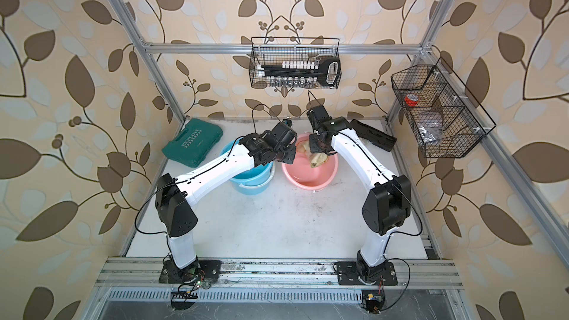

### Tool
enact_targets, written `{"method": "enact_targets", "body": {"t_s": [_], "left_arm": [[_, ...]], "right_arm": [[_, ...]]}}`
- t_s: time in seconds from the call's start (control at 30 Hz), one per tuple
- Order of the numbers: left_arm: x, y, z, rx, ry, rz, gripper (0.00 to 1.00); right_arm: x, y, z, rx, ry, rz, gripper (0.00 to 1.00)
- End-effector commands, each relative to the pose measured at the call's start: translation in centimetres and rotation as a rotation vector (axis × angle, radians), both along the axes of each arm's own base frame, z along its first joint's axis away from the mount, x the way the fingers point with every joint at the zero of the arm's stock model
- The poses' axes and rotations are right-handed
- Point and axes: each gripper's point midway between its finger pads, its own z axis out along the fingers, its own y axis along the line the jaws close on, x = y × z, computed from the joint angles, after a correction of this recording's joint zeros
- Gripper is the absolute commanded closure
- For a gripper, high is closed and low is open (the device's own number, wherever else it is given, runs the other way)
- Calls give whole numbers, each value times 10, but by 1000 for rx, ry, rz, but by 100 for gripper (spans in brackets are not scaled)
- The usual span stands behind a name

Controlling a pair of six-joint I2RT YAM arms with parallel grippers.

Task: Wipe the inside of the bucket with a cloth
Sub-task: Wipe the dirt from the inside of the bucket.

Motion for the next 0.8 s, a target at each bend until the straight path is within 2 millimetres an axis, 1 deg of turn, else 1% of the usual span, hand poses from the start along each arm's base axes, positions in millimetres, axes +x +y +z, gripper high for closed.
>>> {"method": "enact_targets", "body": {"t_s": [0.0, 0.1, 0.2, 0.27, 0.33, 0.4, 0.43, 0.53, 0.6, 0.77], "left_arm": [[-7, 19, 43, 18, -127, 13, 100], [-1, 23, 49, 53, -171, 26, 100], [3, 21, 52, 67, -190, 20, 100], [5, 19, 54, 64, -201, 16, 100], [7, 16, 57, 56, -213, 11, 100], [9, 14, 59, 50, -220, 9, 100], [10, 13, 60, 48, -222, 8, 100], [12, 11, 62, 46, -223, 8, 100], [13, 10, 63, 46, -227, 11, 100], [14, 14, 64, 52, -236, 25, 100]], "right_arm": [[-8, -43, 15, -187, -3, -58, 100], [-24, -46, 10, -221, 43, -28, 100], [-41, -37, 0, -222, 101, 32, 100], [-54, -23, -13, -182, 170, 90, 100], [-72, -4, -26, -125, 246, 147, 100], [-87, 13, -35, -52, 289, 192, 100], [-93, 22, -38, -6, 299, 211, 100], [-105, 37, -39, 102, 307, 244, 100], [-109, 40, -37, 132, 308, 256, 100], [-121, 35, -36, 142, 341, 262, 100]]}}
